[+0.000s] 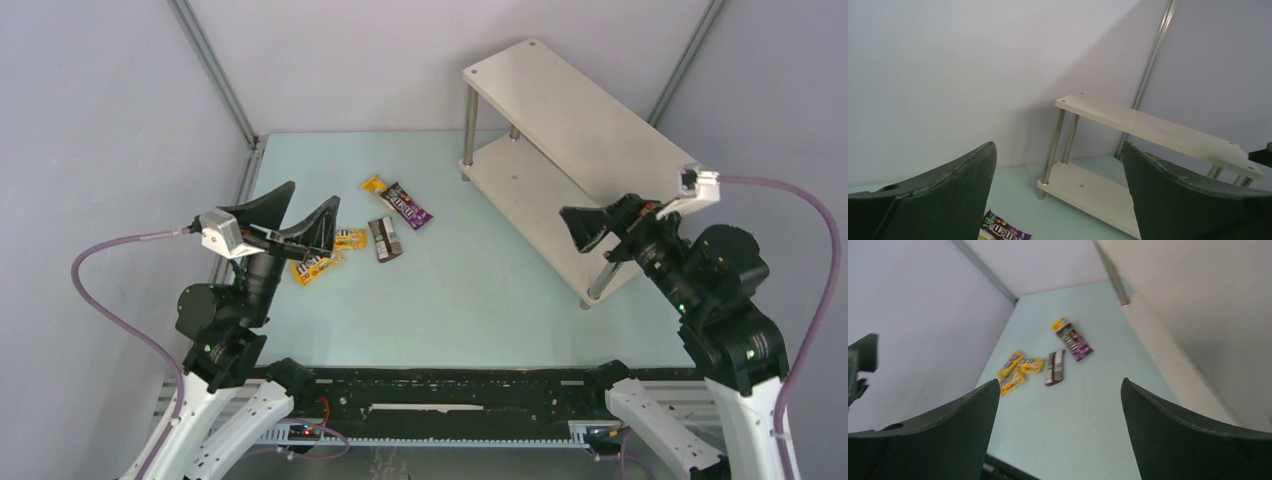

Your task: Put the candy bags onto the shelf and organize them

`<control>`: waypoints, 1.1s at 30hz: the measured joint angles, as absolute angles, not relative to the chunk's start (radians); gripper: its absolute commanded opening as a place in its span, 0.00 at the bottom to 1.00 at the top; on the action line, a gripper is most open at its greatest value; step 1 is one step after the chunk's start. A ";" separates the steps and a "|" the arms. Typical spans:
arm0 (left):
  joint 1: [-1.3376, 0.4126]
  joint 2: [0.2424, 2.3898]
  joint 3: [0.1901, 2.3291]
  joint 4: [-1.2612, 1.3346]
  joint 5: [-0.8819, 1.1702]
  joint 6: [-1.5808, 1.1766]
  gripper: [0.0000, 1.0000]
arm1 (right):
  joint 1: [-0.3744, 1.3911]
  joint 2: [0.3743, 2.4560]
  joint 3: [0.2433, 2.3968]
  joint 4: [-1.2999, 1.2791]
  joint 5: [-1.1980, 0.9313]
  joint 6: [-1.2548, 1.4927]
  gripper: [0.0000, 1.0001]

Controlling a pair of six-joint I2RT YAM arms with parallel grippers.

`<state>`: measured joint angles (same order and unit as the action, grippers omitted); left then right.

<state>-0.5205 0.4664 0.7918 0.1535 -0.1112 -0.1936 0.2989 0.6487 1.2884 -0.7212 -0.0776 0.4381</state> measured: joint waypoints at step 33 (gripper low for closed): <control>-0.497 0.371 0.829 0.032 -0.505 -0.273 1.00 | 0.988 2.091 1.744 -0.540 0.256 0.659 0.99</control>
